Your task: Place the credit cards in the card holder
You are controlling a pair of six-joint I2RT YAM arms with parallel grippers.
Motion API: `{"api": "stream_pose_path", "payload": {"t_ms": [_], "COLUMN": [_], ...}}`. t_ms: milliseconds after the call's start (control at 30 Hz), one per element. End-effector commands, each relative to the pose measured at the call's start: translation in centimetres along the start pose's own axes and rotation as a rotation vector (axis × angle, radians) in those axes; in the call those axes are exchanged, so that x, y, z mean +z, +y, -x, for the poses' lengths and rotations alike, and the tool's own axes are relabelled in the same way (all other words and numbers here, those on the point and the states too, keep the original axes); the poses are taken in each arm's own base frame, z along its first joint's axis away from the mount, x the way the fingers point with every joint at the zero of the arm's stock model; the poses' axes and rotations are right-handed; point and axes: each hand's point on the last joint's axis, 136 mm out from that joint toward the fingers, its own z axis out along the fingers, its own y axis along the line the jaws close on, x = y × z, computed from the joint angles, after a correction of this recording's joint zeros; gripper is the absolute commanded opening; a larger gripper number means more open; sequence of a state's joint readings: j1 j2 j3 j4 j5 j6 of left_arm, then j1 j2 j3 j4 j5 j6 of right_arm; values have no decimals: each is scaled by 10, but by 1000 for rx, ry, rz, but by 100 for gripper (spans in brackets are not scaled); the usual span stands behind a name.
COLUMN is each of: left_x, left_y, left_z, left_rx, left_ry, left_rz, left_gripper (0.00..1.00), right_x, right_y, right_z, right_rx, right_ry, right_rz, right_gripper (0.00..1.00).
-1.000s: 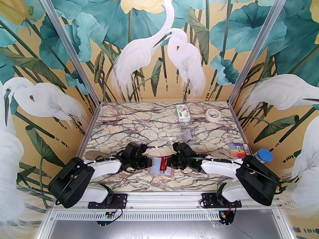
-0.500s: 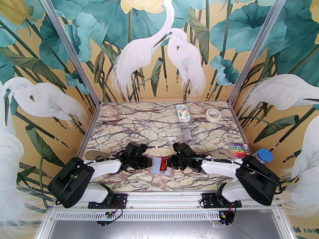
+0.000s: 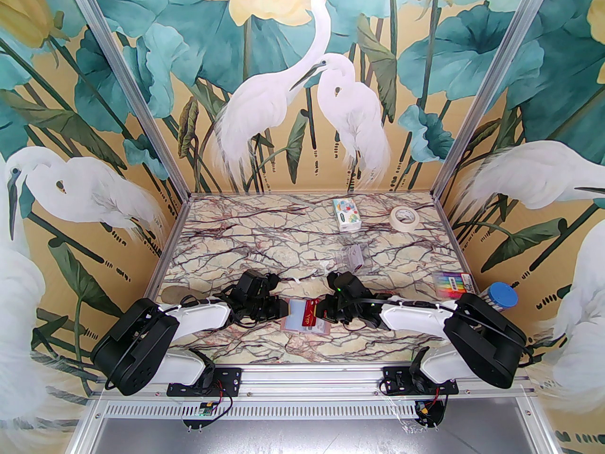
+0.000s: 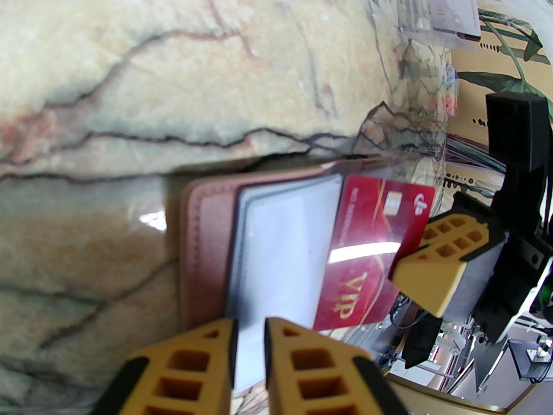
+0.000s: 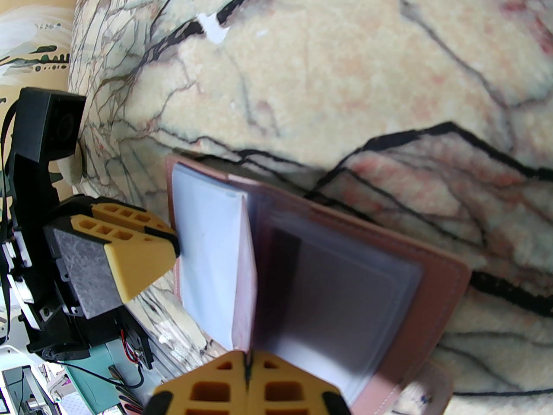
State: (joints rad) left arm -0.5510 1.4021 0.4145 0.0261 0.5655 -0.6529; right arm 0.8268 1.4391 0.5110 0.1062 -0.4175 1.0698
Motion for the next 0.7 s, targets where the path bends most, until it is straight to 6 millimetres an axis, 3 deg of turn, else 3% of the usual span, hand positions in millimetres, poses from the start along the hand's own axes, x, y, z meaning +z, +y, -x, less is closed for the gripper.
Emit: {"api": "stream_pose_path", "payload": {"t_ms": [0, 667], "left_x": [3, 3], "left_y": [14, 15], "left_z": [-6, -5], "left_rx": [-3, -3], "left_ry": [18, 15], "left_rz": [63, 65], "left_gripper": [19, 18], "right_x": [4, 7], "right_y": [-1, -9], "right_z": [-6, -11], "right_rx": [-10, 19], "right_ry": [27, 42], "right_rz": [-7, -33], "right_gripper": [0, 0]}}
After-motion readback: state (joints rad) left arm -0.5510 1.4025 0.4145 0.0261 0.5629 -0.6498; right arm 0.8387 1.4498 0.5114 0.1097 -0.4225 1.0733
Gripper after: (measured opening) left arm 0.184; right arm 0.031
